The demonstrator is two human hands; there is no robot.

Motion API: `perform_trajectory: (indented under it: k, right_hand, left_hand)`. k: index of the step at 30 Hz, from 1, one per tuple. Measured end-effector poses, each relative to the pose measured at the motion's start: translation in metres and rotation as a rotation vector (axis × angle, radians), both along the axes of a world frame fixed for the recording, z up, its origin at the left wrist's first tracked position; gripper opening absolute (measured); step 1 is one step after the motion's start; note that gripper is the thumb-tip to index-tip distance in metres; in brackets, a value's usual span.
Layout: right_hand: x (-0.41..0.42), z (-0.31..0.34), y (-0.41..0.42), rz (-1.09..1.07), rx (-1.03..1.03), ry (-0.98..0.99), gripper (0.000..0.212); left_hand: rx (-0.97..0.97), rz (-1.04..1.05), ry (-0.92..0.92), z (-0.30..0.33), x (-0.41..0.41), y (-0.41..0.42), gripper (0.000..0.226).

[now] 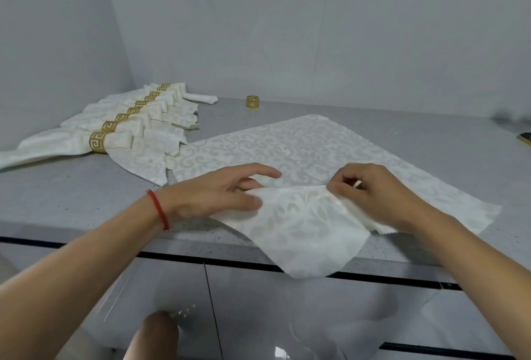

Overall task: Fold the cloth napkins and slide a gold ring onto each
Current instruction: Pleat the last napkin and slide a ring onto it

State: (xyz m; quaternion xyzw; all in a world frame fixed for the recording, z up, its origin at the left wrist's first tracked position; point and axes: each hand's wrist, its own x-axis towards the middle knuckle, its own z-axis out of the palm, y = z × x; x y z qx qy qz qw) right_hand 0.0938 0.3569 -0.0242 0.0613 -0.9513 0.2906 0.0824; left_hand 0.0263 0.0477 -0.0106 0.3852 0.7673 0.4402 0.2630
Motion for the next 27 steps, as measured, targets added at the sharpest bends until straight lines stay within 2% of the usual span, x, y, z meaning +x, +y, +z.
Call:
perform_trajectory:
  k: [2, 4, 5, 7, 9, 11, 13, 16, 20, 23, 25, 27]
  right_hand:
    - [-0.014, -0.004, 0.003, -0.001, 0.249, 0.014, 0.022]
    - [-0.022, -0.005, 0.002, -0.001, 0.395, 0.033, 0.022]
    - [-0.023, -0.005, 0.0, -0.003, 0.458, 0.077, 0.024]
    - [-0.014, -0.004, -0.005, 0.023, 0.501, 0.231, 0.031]
    - [0.005, 0.0, -0.008, 0.123, 0.398, 0.279, 0.036]
    - [0.023, 0.002, -0.006, 0.197, 0.362, 0.114, 0.051]
    - [0.034, -0.004, 0.0, 0.238, 0.467, -0.036, 0.075]
    - [0.044, -0.016, 0.001, 0.273, 0.524, -0.05, 0.085]
    - [0.054, -0.025, -0.009, 0.314, 0.601, 0.233, 0.071]
    - [0.053, -0.032, -0.015, 0.432, 0.593, 0.415, 0.039]
    - [0.048, -0.034, -0.016, 0.445, 0.558, 0.476, 0.026]
    - [0.044, -0.03, -0.018, 0.41, 0.429, 0.446, 0.023]
  left_hand:
    - [-0.135, -0.115, 0.034, 0.005, -0.009, -0.006, 0.083]
    - [-0.289, -0.139, 0.221, 0.006, -0.015, -0.006, 0.1]
    - [-0.311, -0.101, 0.31, 0.004, -0.018, -0.004, 0.097]
    - [-0.217, 0.035, 0.417, -0.001, -0.023, 0.003, 0.074]
    - [-0.117, 0.148, 0.472, -0.008, -0.026, 0.01, 0.049]
    - [-0.111, 0.217, 0.552, -0.015, -0.029, 0.016, 0.033]
    - [-0.12, 0.254, 0.58, -0.019, -0.029, 0.02, 0.023]
    - [-0.131, 0.265, 0.547, -0.016, -0.021, 0.024, 0.021]
    - [-0.188, 0.301, 0.474, -0.014, -0.013, 0.023, 0.024]
    - [-0.19, 0.275, 0.325, -0.01, -0.014, 0.018, 0.023]
    - [-0.184, 0.248, 0.21, -0.004, -0.017, 0.014, 0.02]
    - [-0.212, 0.195, 0.176, 0.003, -0.022, 0.011, 0.016]
